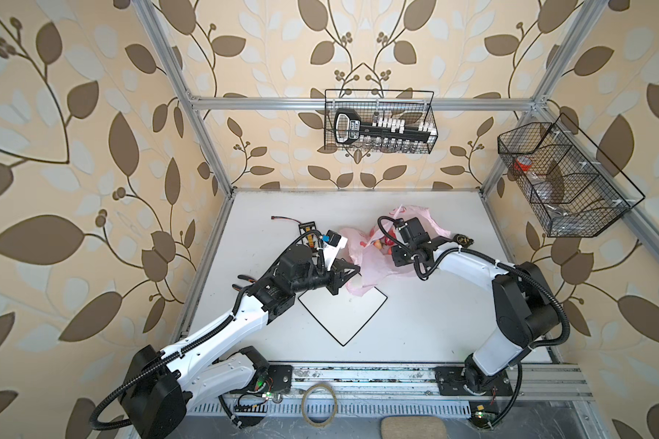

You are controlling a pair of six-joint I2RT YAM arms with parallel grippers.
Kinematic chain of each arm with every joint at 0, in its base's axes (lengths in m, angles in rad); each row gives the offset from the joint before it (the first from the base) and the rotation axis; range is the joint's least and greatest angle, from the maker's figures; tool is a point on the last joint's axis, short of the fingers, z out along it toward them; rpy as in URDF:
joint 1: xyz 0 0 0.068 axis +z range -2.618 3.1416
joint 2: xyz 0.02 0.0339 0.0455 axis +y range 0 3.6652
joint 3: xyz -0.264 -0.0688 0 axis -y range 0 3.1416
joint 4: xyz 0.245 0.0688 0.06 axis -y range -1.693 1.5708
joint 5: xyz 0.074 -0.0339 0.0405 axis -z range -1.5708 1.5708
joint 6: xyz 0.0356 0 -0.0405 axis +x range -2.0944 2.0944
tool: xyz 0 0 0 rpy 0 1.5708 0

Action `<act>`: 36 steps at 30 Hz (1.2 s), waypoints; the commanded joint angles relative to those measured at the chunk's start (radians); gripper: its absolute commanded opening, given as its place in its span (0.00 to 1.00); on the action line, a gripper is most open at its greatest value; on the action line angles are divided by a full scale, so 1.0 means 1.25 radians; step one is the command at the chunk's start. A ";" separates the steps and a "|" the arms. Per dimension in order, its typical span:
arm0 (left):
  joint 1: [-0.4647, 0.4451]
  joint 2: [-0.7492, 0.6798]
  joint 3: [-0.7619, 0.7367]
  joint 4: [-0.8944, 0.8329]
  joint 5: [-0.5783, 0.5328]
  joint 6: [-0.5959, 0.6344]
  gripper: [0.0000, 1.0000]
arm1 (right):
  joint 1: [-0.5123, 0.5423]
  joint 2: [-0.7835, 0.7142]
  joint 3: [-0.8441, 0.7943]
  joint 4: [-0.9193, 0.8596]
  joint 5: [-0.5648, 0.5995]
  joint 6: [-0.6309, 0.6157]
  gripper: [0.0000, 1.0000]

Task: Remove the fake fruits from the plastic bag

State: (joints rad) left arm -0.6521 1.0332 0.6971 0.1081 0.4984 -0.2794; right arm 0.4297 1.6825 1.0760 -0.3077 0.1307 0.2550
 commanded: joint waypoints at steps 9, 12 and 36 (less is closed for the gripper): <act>-0.078 0.019 0.020 -0.062 0.023 0.087 0.00 | -0.043 0.050 -0.005 0.205 0.077 0.417 0.58; -0.117 0.027 0.024 -0.087 0.025 0.124 0.00 | -0.063 0.078 0.010 0.218 0.072 0.431 0.60; -0.137 0.041 0.025 -0.121 -0.060 0.133 0.00 | -0.083 0.315 0.240 0.171 -0.010 0.238 0.64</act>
State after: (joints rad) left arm -0.8215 1.0893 0.6979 -0.0479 0.4511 -0.1280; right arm 0.3305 2.0426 1.3293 -0.0639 0.1513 0.6006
